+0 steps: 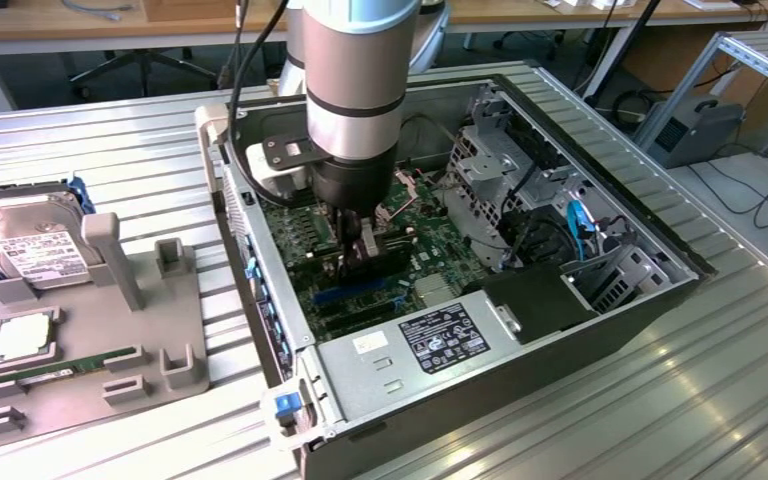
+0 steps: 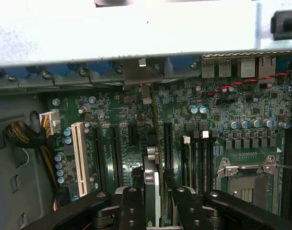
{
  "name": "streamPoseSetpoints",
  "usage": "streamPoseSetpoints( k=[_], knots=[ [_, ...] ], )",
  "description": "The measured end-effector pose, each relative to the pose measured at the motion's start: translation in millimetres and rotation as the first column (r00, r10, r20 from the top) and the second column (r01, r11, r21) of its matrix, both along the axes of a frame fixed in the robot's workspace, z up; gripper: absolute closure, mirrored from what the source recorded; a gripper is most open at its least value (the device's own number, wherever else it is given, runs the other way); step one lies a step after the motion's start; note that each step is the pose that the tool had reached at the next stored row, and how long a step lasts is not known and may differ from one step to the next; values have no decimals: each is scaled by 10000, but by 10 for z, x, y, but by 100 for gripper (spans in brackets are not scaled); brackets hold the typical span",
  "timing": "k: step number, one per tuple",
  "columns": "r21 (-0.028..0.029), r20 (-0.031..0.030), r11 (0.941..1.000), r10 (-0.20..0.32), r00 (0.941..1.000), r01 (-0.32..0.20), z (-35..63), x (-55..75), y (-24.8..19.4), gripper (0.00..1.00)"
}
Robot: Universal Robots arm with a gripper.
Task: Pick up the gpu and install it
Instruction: 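Insert the gpu into the slot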
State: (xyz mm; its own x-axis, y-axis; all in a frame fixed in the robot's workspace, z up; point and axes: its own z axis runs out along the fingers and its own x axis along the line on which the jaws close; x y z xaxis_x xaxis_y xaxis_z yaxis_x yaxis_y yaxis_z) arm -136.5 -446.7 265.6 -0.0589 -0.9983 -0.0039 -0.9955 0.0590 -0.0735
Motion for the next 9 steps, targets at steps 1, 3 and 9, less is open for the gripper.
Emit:
streamPoseSetpoints(
  k=[1, 3, 9],
  knots=[
    [-6, 0, 10000, -48, 10000, 48, 0, 0, 0, 73],
    [-9, -1, 9999, -144, 9999, 144, 0, 0, 0, 73],
    [-43, 0, 9999, -145, 9999, 145, -5, -14, 0, 73]
  ],
)
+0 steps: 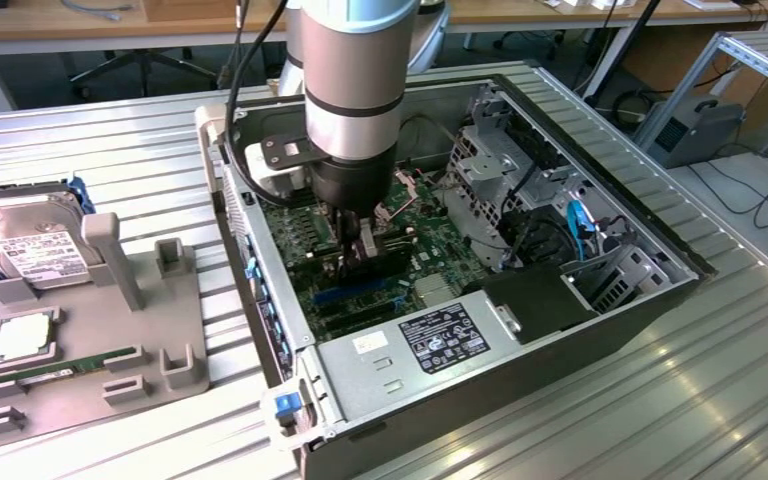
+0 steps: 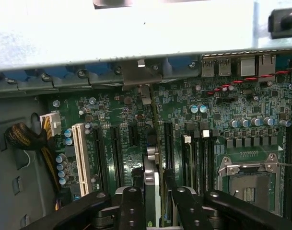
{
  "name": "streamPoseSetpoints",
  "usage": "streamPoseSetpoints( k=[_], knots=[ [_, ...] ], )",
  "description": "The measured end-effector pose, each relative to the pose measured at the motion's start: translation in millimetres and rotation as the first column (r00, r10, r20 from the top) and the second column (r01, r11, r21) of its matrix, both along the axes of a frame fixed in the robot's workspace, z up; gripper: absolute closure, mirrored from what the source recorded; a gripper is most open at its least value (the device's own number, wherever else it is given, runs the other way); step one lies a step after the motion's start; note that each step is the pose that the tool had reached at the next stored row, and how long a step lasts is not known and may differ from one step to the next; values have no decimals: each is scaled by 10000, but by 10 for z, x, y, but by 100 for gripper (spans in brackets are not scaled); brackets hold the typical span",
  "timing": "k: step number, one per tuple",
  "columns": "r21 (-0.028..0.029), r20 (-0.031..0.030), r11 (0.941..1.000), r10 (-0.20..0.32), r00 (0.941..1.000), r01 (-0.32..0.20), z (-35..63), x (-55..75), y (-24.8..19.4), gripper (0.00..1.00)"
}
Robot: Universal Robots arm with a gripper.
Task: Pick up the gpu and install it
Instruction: 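Insert the gpu into the slot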
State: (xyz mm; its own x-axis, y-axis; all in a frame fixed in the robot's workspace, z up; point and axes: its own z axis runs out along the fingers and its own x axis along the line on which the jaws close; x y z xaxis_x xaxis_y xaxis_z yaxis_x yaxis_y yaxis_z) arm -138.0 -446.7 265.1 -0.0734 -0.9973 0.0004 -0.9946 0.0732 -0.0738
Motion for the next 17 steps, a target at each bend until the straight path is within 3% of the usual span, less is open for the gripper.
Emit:
streamPoseSetpoints(
  k=[11, 17],
  knots=[
    [-19, -1, 10000, -8, 10000, 8, -6, -43, 0, 73],
    [-70, 0, 10000, -65, 10000, 65, -8, -43, 0, 73]
  ],
)
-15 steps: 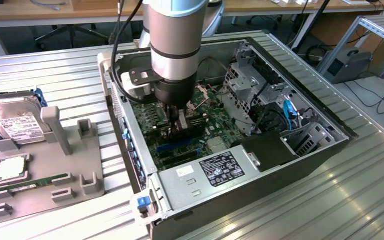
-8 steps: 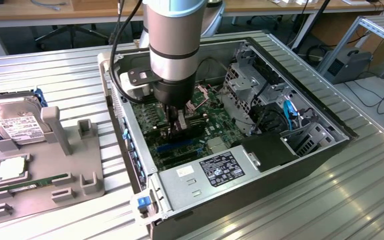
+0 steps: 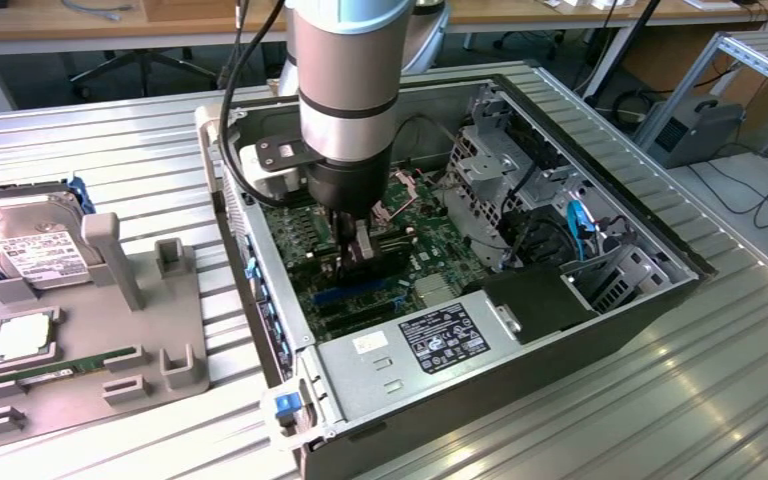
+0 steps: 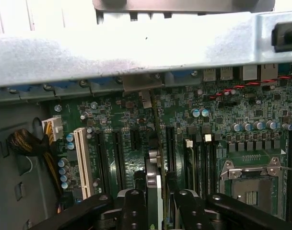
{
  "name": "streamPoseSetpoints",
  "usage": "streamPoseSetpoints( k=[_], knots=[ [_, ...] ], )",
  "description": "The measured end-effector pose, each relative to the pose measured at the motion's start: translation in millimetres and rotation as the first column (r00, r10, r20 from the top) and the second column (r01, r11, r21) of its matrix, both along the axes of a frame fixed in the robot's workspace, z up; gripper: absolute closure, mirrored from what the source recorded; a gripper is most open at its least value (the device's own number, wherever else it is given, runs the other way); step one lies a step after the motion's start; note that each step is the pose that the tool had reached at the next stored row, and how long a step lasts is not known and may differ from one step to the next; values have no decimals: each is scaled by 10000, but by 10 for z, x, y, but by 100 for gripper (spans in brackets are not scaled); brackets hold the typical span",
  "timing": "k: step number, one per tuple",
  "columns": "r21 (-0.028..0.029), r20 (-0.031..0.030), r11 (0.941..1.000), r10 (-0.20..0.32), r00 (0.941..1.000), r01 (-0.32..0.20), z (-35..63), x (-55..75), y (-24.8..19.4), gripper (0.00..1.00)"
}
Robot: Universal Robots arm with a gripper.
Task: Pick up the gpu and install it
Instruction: 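Insert the gpu into the slot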
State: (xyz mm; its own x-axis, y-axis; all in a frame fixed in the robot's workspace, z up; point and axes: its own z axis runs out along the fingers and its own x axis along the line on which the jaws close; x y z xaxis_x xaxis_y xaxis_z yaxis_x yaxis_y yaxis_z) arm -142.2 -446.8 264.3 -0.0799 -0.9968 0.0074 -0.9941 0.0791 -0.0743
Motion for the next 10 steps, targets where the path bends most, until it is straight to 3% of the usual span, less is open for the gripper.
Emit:
streamPoseSetpoints(
  k=[10],
  knots=[
    [-32, 0, 10000, -9, 10000, 9, -26, 1, 0, 73]
  ],
)
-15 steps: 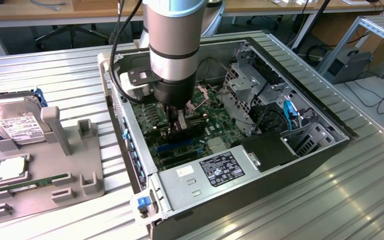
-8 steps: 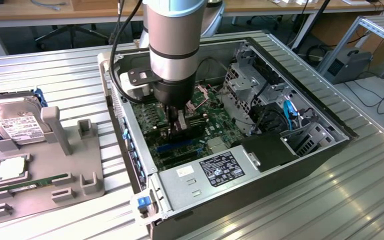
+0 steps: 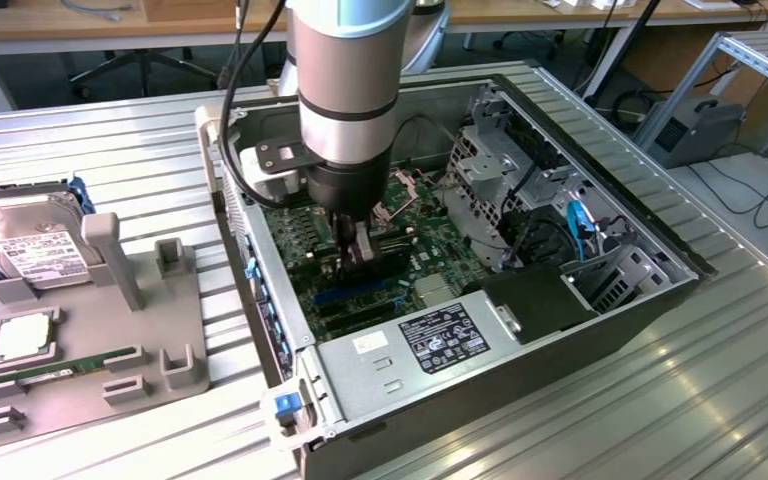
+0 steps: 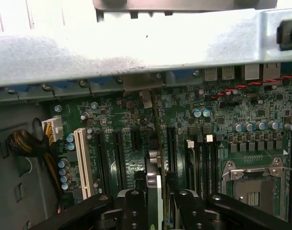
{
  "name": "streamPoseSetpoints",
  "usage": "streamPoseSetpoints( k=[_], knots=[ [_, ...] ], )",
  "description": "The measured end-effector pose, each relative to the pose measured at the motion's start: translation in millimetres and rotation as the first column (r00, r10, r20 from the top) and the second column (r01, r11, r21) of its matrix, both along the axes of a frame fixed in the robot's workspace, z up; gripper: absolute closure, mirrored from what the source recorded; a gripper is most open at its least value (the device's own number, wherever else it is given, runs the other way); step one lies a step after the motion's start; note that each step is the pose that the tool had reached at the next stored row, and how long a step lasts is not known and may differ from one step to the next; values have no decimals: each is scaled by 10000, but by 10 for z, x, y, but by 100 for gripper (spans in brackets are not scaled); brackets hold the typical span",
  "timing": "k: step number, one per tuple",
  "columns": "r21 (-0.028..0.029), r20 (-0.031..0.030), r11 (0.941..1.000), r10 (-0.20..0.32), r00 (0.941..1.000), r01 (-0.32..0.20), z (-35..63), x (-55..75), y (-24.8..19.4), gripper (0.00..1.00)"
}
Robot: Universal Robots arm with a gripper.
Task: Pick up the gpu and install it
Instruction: 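Insert the gpu into the slot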
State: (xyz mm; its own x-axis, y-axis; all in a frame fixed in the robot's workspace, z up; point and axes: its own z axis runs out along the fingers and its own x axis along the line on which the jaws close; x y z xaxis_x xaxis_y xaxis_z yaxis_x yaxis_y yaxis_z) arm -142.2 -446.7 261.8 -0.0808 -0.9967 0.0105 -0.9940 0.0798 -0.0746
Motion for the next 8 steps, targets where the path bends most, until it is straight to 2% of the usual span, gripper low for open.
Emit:
streamPoseSetpoints(
  k=[8],
  knots=[
    [-25, -3, 10000, 0, 10000, 0, -15, 0, 0, 73]
  ],
)
